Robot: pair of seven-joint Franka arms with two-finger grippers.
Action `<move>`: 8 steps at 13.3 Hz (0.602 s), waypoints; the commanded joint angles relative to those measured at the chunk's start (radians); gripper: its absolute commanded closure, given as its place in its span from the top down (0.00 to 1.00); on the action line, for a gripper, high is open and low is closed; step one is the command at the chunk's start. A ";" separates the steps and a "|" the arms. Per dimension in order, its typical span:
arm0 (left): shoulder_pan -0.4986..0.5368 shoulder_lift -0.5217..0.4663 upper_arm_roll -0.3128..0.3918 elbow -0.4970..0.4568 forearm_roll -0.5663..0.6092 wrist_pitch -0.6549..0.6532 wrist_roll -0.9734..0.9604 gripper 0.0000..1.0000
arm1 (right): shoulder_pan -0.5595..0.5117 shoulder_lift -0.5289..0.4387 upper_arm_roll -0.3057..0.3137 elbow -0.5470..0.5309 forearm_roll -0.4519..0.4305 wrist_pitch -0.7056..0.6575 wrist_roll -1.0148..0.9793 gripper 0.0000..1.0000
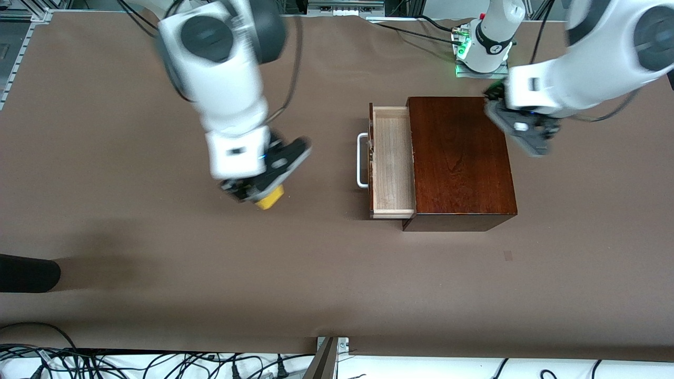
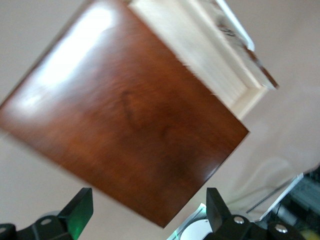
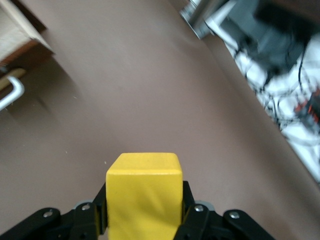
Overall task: Open drawer, take yellow block, close drawer
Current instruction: 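Lift the yellow cube out with the right gripper while the left gripper returns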
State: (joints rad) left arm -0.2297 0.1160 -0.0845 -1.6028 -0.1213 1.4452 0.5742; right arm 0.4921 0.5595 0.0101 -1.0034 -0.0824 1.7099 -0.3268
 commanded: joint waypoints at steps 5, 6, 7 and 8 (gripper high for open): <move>-0.330 0.327 0.002 0.260 -0.052 0.026 0.110 1.00 | -0.171 -0.311 -0.150 -0.525 0.154 0.089 0.008 0.00; -0.344 0.356 -0.026 0.262 -0.050 0.111 0.180 1.00 | -0.202 -0.337 -0.151 -0.584 0.151 0.114 0.011 0.00; -0.350 0.382 -0.041 0.253 -0.047 0.214 0.243 1.00 | -0.220 -0.361 -0.153 -0.640 0.141 0.150 0.015 0.00; -0.364 0.416 -0.049 0.248 -0.047 0.292 0.287 1.00 | -0.231 -0.372 -0.154 -0.697 0.132 0.187 0.015 0.00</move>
State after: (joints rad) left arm -0.5822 0.4489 -0.1204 -1.4097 -0.1584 1.6467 0.7504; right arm 0.2863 0.2769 -0.1529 -1.5286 0.0503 1.8149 -0.3272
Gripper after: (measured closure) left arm 0.000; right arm 0.445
